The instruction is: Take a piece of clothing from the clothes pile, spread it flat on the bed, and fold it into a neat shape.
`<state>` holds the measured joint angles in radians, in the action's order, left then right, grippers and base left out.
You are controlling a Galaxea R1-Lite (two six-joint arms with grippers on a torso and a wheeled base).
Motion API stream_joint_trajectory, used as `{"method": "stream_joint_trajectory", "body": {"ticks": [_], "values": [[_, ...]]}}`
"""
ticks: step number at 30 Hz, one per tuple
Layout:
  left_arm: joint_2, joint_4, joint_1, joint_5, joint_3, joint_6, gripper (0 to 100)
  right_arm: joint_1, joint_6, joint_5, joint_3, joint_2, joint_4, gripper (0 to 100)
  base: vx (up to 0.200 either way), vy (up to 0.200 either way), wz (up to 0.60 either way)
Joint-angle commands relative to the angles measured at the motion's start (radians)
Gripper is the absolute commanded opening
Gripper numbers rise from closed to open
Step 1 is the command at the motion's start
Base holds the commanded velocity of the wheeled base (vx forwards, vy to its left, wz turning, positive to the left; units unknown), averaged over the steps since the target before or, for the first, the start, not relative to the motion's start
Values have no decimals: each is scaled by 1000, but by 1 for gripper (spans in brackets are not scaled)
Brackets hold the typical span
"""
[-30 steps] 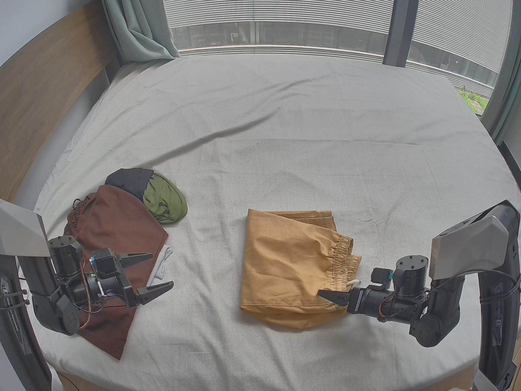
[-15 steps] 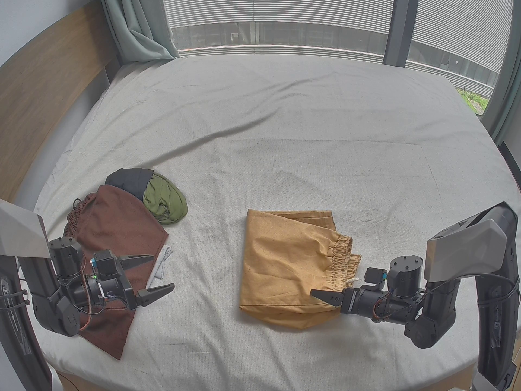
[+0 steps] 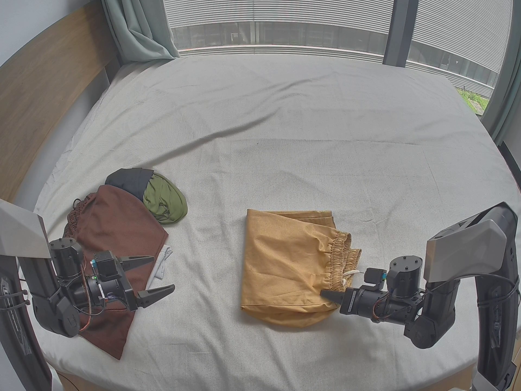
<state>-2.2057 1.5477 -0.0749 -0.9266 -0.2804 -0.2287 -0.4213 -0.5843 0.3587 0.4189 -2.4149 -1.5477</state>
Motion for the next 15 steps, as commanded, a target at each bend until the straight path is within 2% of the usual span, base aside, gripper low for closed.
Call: {"method": "stream_joint_trajectory", "body": {"ticks": [1,9,15], "values": [[-2,0,0,0,1,0,100,-1,0,0,0,0,0,0,0,0,0],[-2,0,0,0,1,0,100,-59,0,2,-6,109,-2,0,0,0,0],[-2,0,0,0,3,0,100,-74,0,0,-17,188,0,0,0,0,0]]}}
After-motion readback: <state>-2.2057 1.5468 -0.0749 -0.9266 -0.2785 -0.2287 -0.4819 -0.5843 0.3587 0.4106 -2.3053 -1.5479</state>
